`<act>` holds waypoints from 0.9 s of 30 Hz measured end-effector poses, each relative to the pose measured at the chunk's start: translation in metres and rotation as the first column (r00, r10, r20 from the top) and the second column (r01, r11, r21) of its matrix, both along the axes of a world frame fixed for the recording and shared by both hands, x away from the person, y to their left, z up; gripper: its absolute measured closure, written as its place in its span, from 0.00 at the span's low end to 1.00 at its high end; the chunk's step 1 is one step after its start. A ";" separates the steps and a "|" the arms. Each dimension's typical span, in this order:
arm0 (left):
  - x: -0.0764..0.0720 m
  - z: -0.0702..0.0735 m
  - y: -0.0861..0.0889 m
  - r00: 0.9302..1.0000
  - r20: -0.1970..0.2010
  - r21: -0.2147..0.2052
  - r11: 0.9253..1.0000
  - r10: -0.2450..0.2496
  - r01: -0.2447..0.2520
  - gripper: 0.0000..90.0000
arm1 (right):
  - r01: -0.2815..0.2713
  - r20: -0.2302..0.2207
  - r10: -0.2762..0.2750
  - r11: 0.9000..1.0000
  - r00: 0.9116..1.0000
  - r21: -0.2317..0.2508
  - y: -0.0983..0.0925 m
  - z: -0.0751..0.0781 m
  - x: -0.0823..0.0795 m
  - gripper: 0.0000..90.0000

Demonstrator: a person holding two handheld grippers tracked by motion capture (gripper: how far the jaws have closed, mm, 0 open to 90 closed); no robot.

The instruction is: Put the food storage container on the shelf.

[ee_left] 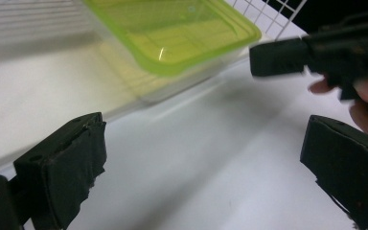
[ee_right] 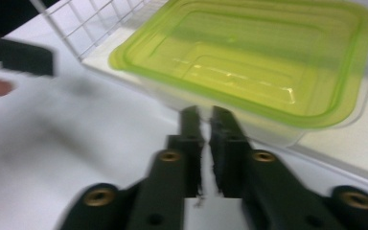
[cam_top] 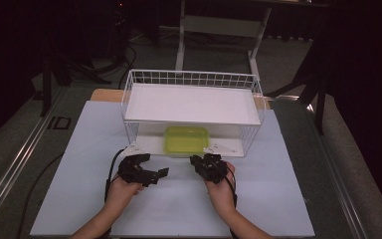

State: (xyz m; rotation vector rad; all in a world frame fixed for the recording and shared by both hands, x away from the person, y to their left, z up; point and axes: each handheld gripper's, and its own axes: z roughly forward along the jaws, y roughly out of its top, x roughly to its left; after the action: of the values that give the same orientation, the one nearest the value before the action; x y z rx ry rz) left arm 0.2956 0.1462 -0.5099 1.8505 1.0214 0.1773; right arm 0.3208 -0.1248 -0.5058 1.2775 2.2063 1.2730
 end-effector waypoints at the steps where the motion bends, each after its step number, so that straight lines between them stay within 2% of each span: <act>1: -0.004 -0.001 0.003 1.000 -0.003 -0.013 1.000 0.000 0.000 0.03 | 0.005 0.008 -0.005 1.000 1.000 -0.012 0.001 0.000 0.001 1.00; 3: -0.011 -0.004 0.009 1.000 -0.008 -0.024 1.000 0.011 -0.011 0.03 | 0.013 0.020 -0.012 1.000 1.000 -0.024 0.004 0.000 0.003 1.00; 5: -0.018 -0.006 0.013 1.000 0.001 -0.004 1.000 0.015 -0.015 0.03 | 0.010 -0.003 -0.010 1.000 1.000 -0.018 0.005 -0.002 0.007 1.00; 7: -0.022 -0.005 0.017 1.000 0.004 -0.013 1.000 0.014 -0.013 0.03 | 0.009 -0.014 -0.009 1.000 1.000 -0.013 0.007 -0.004 0.009 1.00; 11: -0.029 0.001 0.023 1.000 0.014 -0.012 1.000 0.012 -0.011 0.03 | 0.005 -0.018 -0.006 0.999 1.000 -0.035 0.011 -0.008 0.012 1.00; 15: -0.037 -0.001 0.027 1.000 0.003 -0.008 1.000 0.005 -0.005 0.03 | 0.017 -0.036 -0.018 0.999 0.999 -0.031 0.011 -0.013 0.017 1.00; 24: -0.039 -0.008 0.025 1.000 0.019 0.008 1.000 -0.021 0.021 0.03 | 0.015 -0.022 -0.016 0.999 1.000 -0.029 0.025 -0.017 0.028 1.00; 27: -0.039 -0.008 0.024 0.999 0.025 0.008 1.000 -0.027 0.027 0.03 | 0.036 -0.037 -0.037 0.999 0.999 -0.020 0.029 -0.021 0.034 1.00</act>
State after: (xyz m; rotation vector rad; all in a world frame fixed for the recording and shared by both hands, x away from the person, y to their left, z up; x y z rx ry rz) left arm 0.2562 0.1700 -0.5177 1.8640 0.9794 0.1886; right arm 0.3547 -0.0959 -0.5266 1.3379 2.2049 1.2211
